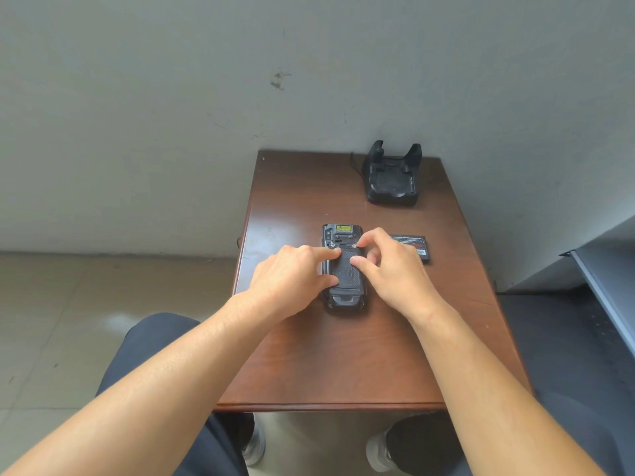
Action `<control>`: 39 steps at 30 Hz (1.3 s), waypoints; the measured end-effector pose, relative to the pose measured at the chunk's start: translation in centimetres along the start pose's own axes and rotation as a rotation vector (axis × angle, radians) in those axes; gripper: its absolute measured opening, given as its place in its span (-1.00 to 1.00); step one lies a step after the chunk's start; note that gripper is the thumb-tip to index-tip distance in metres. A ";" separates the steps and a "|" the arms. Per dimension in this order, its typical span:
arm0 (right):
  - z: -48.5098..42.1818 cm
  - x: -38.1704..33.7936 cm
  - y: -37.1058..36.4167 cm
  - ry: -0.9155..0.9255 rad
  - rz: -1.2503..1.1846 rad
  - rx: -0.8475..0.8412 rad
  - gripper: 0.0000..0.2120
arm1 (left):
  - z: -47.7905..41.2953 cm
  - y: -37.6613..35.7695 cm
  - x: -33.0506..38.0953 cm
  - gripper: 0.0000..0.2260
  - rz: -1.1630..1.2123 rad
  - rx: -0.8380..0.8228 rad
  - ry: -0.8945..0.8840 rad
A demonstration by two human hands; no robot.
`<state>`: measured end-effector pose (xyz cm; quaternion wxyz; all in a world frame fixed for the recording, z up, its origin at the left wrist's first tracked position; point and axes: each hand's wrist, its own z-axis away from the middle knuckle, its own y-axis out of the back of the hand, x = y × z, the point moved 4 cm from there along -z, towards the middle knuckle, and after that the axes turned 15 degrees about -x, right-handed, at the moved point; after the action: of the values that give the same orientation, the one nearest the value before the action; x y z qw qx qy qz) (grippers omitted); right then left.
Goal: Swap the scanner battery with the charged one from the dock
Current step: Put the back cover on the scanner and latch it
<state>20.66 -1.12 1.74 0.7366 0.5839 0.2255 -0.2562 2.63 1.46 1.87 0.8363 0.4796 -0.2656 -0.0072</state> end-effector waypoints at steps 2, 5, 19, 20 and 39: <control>0.1 -0.1 -0.2 0.008 -0.016 0.019 -0.82 | -0.1 0.0 0.0 -0.56 0.005 0.006 0.002; 0.2 0.0 -0.5 0.005 -0.017 0.039 -0.83 | -0.1 -0.1 -0.1 -0.56 0.004 0.008 0.001; 1.2 -0.3 -2.3 0.041 0.005 0.175 -0.73 | -0.4 -0.4 0.0 -0.55 -0.061 0.060 -0.052; 1.4 -0.4 -2.6 0.032 0.010 0.175 -0.71 | -0.4 -0.4 0.0 -0.55 -0.057 0.061 -0.062; 1.7 -0.4 -3.1 -0.018 0.011 0.182 -0.67 | -2.7 1.2 -1.2 -0.74 -0.041 0.199 -0.215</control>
<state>18.42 -3.34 0.12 0.6838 0.6473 0.1915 -0.2770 2.49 4.63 1.23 0.7511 0.5619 -0.3430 -0.0494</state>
